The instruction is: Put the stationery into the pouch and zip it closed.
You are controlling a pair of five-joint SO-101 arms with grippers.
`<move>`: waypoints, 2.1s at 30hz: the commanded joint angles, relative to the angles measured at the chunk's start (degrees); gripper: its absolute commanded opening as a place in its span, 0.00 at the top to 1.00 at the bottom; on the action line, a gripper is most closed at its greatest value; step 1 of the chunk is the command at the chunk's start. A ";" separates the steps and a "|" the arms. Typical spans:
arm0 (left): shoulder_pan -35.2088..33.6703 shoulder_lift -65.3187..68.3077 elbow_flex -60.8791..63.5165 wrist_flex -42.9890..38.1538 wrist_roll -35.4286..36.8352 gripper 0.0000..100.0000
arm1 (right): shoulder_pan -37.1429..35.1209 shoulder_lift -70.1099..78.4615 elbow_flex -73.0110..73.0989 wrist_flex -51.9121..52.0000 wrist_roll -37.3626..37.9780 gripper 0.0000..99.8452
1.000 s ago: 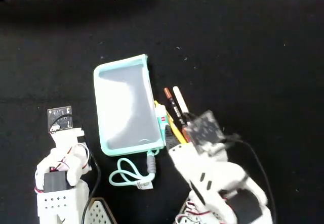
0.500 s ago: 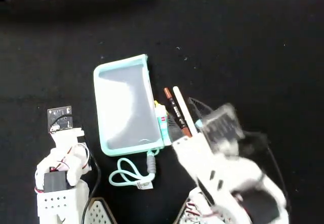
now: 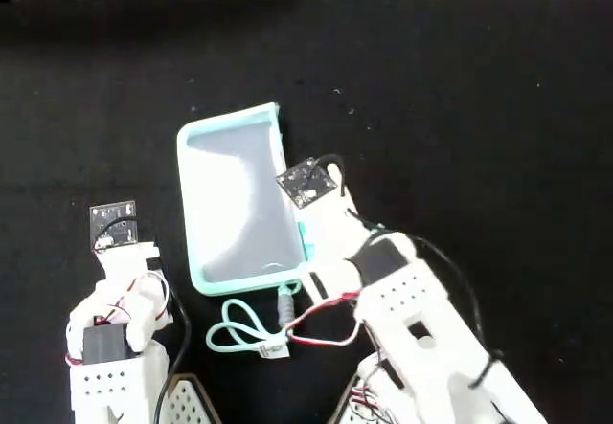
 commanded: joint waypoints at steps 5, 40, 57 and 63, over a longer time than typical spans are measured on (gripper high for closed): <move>-0.04 -0.26 0.84 0.44 -0.18 0.97 | -13.10 9.89 -1.19 -8.97 0.00 0.80; -0.04 -0.26 0.84 0.44 -0.18 0.97 | -13.89 40.84 -27.74 5.63 1.23 0.80; -0.04 -0.26 0.84 0.44 -0.18 0.97 | -16.88 40.84 -25.89 8.35 4.48 0.80; -0.04 -0.26 0.84 0.44 -0.18 0.97 | -16.88 40.84 -25.80 11.69 5.54 0.80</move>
